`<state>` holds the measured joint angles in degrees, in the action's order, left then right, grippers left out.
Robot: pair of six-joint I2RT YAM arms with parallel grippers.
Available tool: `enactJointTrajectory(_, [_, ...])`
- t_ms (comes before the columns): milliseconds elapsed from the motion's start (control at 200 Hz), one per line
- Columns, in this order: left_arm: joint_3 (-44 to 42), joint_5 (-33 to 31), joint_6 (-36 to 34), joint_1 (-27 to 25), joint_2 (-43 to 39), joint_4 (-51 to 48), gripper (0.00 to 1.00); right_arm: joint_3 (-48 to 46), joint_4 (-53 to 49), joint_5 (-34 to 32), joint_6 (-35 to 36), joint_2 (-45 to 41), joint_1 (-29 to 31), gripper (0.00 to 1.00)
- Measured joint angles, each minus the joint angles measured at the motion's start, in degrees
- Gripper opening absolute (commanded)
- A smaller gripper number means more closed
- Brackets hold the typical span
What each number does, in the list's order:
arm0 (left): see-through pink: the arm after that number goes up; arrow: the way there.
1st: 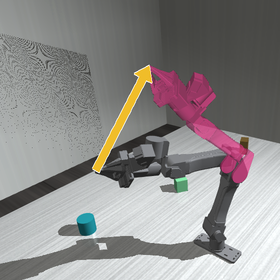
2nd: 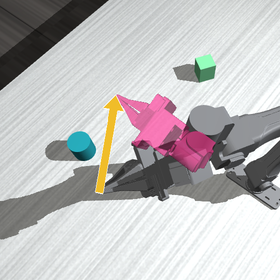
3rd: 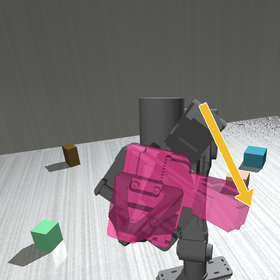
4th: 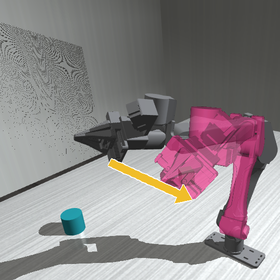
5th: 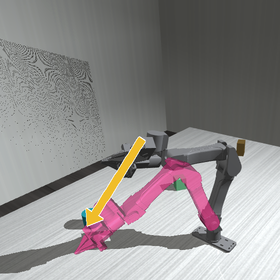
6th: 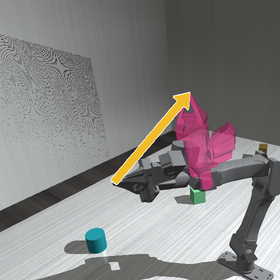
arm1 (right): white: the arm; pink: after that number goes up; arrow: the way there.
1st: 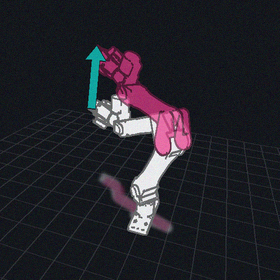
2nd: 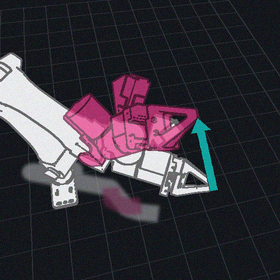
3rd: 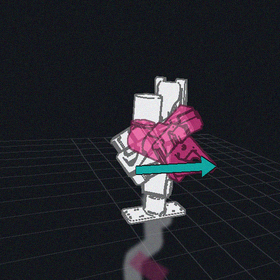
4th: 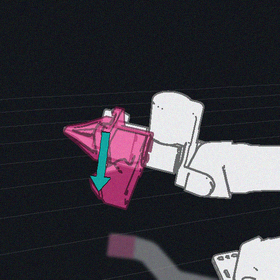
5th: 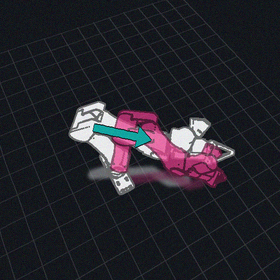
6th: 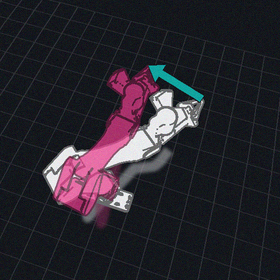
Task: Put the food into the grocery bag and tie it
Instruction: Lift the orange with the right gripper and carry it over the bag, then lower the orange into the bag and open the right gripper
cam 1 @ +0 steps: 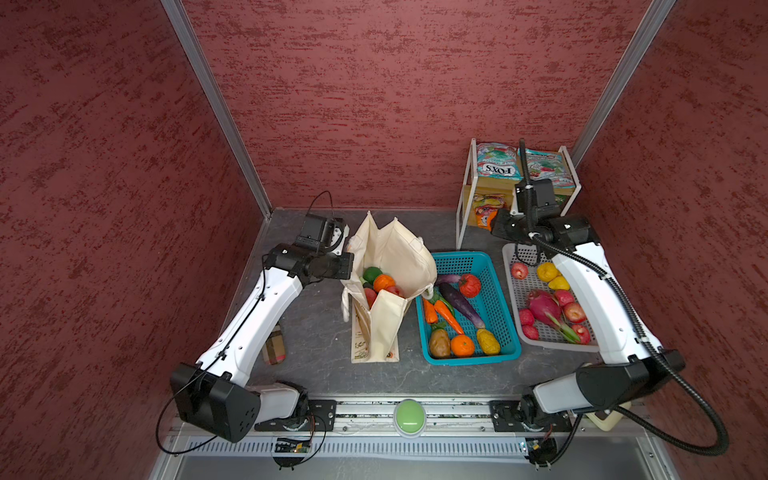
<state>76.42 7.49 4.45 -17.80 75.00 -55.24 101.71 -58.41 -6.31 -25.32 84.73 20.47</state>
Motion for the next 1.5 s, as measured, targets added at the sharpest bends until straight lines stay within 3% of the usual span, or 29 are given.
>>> enactJointTrajectory(311, [0.0, -0.07, 0.0, 0.0, 0.0, 0.0, 0.0, 17.44, -0.68, 0.31, -1.66, 12.17, 24.0, 0.4])
enactJointTrajectory(571, [-0.63, 0.0, 0.0, 0.55, -0.44, 0.26, 0.0, 32.5, -3.76, 0.42, -1.33, 23.17, 35.23, 0.41])
enactJointTrajectory(716, [-0.76, 0.39, 0.02, 1.36, -1.27, 0.17, 0.0, 30.77, -3.61, 0.79, -1.9, 23.23, 37.07, 0.42])
enactJointTrajectory(962, [-1.53, 0.59, 0.07, 1.79, -2.34, 0.13, 0.0, 19.61, -1.73, 1.14, -1.9, 22.97, 37.07, 0.44])
enactJointTrajectory(1503, [0.0, 1.64, 0.04, 2.05, -3.04, -3.23, 0.0, 11.1, 0.94, 2.29, -0.79, 23.17, 34.12, 0.46])
